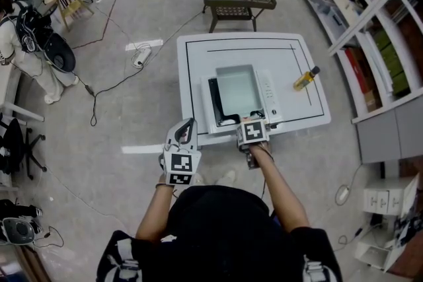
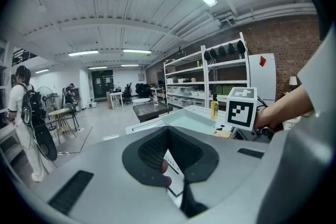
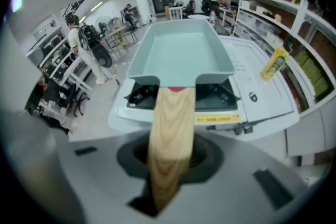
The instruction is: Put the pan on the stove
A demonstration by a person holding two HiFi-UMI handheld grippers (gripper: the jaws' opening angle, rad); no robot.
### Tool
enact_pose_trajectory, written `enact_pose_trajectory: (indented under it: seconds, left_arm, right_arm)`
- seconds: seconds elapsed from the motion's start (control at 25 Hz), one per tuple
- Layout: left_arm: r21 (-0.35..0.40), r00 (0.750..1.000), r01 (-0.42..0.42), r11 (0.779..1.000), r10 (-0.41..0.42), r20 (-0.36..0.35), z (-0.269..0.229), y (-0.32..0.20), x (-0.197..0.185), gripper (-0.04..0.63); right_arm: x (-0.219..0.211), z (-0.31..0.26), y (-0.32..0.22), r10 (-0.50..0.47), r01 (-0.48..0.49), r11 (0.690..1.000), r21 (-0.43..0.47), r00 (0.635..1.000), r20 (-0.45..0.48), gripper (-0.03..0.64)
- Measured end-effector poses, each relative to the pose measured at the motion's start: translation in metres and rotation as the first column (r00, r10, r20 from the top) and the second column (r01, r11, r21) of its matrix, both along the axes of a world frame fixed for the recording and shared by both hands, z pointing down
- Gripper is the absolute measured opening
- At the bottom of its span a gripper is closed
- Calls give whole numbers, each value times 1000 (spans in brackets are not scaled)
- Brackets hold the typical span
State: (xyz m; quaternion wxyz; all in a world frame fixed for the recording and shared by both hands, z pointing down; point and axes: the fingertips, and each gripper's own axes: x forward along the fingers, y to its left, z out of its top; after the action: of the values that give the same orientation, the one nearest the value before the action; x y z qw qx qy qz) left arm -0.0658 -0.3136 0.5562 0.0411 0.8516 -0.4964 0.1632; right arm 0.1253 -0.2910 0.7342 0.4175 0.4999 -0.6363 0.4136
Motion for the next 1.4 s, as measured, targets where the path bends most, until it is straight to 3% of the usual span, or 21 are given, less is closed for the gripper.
enact_pose_trajectory:
  seconds: [0.56,0.76,0.88,0.96,1.08,1.4]
  left_arm:
    - [34,999,-36,999,36,12,-12,1,27,21]
    - [70,998,-55,996,54,15,-29,-3,38,21]
    - [84,997,-75,994,74,15,-39,-7,45,21]
    - [94,997,-81,992,80,14,-46,-9,48,21]
    - [118,996,-84,989,85,-3,-64,-15,51,21]
    - [194,993,-117,974,121,-10,-113,-23,63,21]
  right_arm:
    - [4,-36,-6,-1,-8,996,84,995,102,181]
    - [8,-78,-14,-47,26,984,174,992,120,181]
    - [13,-112,-29,-70,33,961,274,989,129,177]
    - [20,-137,-39,-80,34,929,368,991,110,142]
    - [29,-179,-51,-82,40,851,523,995,57,61]
    - [37,-260,-57,-91,16,634,773,994,54,34]
